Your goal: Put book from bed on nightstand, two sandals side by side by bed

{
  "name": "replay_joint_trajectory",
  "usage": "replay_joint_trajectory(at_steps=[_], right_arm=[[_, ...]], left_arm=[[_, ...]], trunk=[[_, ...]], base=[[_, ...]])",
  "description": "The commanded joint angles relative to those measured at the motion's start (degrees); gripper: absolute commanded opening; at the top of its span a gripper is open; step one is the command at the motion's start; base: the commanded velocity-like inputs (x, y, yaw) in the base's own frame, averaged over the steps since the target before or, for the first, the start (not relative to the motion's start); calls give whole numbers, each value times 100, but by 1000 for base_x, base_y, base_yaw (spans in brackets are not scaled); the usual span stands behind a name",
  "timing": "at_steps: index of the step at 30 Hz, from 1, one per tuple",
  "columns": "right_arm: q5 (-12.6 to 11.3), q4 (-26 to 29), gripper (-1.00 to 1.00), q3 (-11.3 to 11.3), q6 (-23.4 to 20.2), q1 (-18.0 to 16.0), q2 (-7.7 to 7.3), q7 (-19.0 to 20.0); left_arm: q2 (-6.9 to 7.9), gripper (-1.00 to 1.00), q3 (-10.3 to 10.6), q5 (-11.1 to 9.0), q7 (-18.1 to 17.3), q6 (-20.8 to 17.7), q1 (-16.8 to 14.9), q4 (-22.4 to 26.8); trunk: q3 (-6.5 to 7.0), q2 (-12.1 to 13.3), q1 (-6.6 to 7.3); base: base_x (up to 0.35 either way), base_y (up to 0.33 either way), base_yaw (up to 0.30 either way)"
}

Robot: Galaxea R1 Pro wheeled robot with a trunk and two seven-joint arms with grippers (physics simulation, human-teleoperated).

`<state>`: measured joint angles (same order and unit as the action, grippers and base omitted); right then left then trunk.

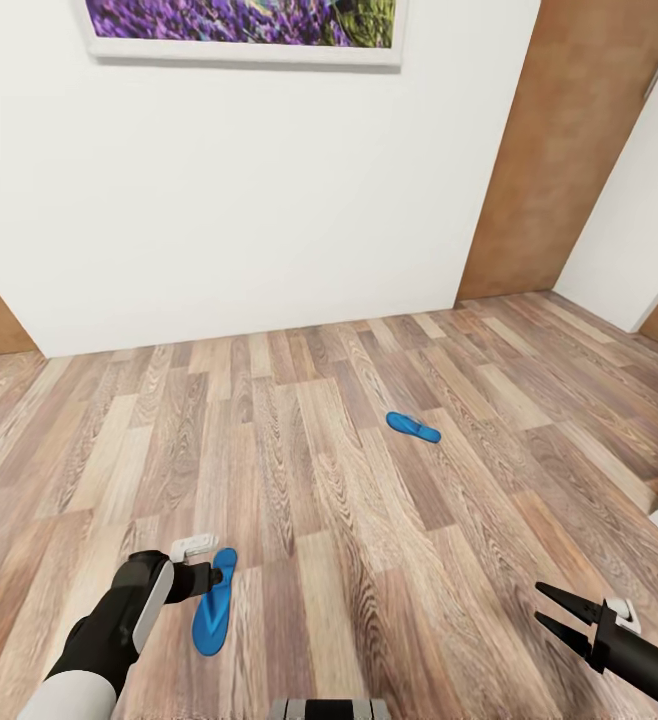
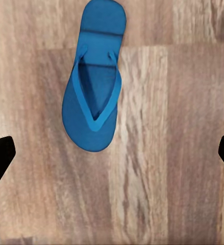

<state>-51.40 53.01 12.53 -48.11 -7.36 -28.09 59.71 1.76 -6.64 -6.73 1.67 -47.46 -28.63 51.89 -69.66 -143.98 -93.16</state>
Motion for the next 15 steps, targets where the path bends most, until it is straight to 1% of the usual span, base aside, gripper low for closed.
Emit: replay_joint_trajectory(at_steps=[1, 15], right_arm=[[-14, -1, 100, 3, -30, -2, -1, 6], [-2, -1, 100, 3, -28, -2, 2, 5]], left_arm=[[0, 100, -5, -48, 16, -27, -2, 6], [-2, 100, 4, -48, 9, -27, -2, -3]], trunk=[[-27, -3, -1], [-338, -22, -37]], base=[[0, 0, 0], [0, 0, 0]])
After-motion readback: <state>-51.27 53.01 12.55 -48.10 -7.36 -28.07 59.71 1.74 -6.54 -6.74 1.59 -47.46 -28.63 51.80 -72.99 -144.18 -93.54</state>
